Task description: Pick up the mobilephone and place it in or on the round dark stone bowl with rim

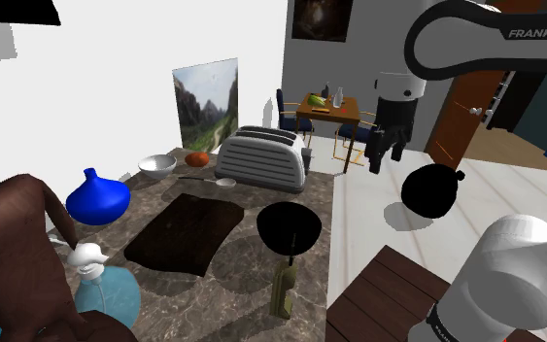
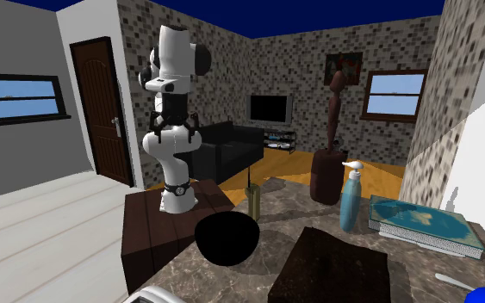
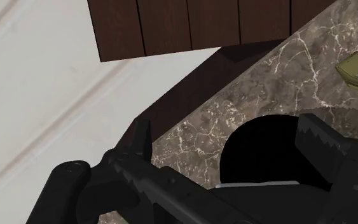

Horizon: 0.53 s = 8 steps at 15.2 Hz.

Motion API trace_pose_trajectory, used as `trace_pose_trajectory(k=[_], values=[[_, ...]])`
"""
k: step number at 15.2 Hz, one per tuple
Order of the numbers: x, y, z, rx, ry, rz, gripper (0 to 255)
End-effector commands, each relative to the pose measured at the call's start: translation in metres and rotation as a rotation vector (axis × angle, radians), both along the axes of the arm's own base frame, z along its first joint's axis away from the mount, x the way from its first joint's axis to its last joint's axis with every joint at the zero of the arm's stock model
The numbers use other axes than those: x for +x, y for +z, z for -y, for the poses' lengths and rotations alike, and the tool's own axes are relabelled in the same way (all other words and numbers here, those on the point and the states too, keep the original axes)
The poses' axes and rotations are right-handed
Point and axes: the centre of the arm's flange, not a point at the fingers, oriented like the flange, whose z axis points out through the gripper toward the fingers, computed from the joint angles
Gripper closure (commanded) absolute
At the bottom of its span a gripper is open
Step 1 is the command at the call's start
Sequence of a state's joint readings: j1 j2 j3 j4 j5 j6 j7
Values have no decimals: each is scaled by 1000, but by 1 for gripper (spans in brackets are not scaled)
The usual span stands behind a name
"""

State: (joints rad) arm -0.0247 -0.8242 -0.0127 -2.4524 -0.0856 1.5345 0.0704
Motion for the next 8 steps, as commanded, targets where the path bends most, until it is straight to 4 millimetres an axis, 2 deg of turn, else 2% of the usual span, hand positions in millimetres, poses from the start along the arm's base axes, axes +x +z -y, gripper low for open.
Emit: trace_pose_trajectory(k=[1,8], values=[[0,0,0,0,0,0,0],[32,-49,-69,26,137,-4,0]])
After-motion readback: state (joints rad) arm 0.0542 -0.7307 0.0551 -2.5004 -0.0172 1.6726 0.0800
